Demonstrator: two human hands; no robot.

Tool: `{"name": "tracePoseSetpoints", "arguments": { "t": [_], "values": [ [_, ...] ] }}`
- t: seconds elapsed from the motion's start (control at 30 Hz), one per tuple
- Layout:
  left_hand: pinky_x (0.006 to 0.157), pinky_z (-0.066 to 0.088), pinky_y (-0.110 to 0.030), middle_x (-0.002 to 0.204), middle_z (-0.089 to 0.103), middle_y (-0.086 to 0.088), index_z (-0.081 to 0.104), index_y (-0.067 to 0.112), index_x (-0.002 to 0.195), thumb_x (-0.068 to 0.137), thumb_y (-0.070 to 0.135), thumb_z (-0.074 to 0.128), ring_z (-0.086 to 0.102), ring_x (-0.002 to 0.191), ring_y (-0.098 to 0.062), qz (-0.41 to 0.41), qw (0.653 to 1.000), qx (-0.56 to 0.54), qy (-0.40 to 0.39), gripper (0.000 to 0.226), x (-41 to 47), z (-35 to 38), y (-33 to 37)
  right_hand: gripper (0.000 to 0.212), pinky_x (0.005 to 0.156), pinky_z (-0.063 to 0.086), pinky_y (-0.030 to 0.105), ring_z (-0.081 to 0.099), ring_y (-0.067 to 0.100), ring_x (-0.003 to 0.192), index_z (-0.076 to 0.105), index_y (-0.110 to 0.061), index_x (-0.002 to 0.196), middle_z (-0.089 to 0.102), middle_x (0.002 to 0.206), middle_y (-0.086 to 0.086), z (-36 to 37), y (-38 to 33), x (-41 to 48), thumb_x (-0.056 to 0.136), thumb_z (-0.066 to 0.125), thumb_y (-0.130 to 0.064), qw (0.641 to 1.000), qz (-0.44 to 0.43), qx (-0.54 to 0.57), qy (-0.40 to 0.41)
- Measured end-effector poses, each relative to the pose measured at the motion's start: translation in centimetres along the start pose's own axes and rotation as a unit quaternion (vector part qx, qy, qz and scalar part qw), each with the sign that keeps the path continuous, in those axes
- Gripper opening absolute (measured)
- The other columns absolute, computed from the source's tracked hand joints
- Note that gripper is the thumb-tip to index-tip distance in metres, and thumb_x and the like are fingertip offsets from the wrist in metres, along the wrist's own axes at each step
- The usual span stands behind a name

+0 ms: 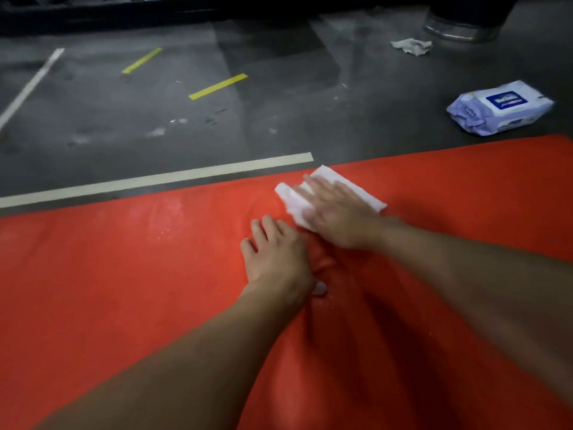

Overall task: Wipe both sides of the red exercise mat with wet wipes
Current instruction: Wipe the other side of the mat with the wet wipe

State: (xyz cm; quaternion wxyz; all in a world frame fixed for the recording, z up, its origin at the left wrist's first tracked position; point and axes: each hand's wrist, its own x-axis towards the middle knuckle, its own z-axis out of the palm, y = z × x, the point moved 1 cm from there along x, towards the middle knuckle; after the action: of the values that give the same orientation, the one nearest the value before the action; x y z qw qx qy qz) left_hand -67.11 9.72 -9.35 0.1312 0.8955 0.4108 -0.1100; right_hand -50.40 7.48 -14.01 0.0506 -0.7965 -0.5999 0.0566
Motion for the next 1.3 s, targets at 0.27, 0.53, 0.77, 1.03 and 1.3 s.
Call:
{"name": "tracePoseSetpoints", "arguments": {
  "t": [0.27, 0.53, 0.77, 1.03, 1.3],
  "values": [
    [0.112, 0.030, -0.045, 0.137, 0.035, -0.011, 0.040, 0.007, 0.137, 0.056, 0.066, 0.081, 0.032, 0.132, -0.031, 0.085, 0.995, -0.057, 0.001, 0.108, -0.5, -0.3, -1.9, 0.058, 0.122, 0.002, 0.048, 0.000, 0.027, 0.153, -0.001, -0.025, 0.158, 0.002, 0.166, 0.006, 0.9, -3.3, -1.3, 0.104, 0.010, -0.042, 1.000, -0.016, -0.006, -0.023],
    [0.122, -0.002, -0.040, 0.161, -0.022, -0.012, -0.014, 0.005, 0.153, 0.057, 0.075, 0.075, -0.020, 0.148, -0.028, 0.143, 0.986, 0.004, -0.086, 0.148, -0.5, 0.6, -4.7, 0.066, 0.120, -0.005, 0.046, -0.009, 0.021, 0.153, -0.005, -0.024, 0.158, -0.008, 0.166, 0.004, 1.4, -5.2, -3.3, 0.097, 0.010, -0.043, 0.996, 0.085, -0.006, -0.033],
    [0.110, 0.025, -0.041, 0.153, 0.021, -0.008, 0.024, 0.013, 0.148, 0.058, 0.074, 0.074, 0.019, 0.141, -0.029, 0.090, 0.995, 0.044, 0.001, 0.120, -2.9, 0.5, -3.7, 0.060, 0.121, -0.007, 0.045, -0.012, 0.019, 0.152, -0.003, -0.024, 0.158, -0.010, 0.166, 0.001, 0.0, -2.7, -5.6, 0.103, 0.016, -0.040, 0.974, 0.221, 0.002, -0.053],
    [0.121, 0.007, -0.049, 0.161, -0.014, -0.021, -0.003, 0.003, 0.154, 0.067, 0.075, 0.068, -0.010, 0.149, -0.039, 0.115, 0.989, 0.046, -0.084, 0.134, -4.3, 1.1, -3.7, 0.059, 0.123, 0.000, 0.041, -0.004, 0.017, 0.153, 0.004, -0.020, 0.159, 0.003, 0.167, 0.000, -0.5, -2.1, -8.3, 0.104, 0.011, -0.041, 0.985, 0.166, -0.019, -0.031],
    [0.122, 0.000, -0.045, 0.160, -0.023, -0.015, -0.013, 0.006, 0.153, 0.062, 0.082, 0.065, -0.019, 0.148, -0.033, 0.110, 0.989, 0.046, -0.085, 0.142, -4.9, 1.5, -4.2, 0.061, 0.122, -0.001, 0.038, -0.007, 0.013, 0.152, 0.008, -0.028, 0.158, 0.000, 0.167, -0.003, 0.0, -4.3, -10.4, 0.100, 0.004, -0.047, 0.997, 0.062, 0.003, -0.042]
  ]
}}
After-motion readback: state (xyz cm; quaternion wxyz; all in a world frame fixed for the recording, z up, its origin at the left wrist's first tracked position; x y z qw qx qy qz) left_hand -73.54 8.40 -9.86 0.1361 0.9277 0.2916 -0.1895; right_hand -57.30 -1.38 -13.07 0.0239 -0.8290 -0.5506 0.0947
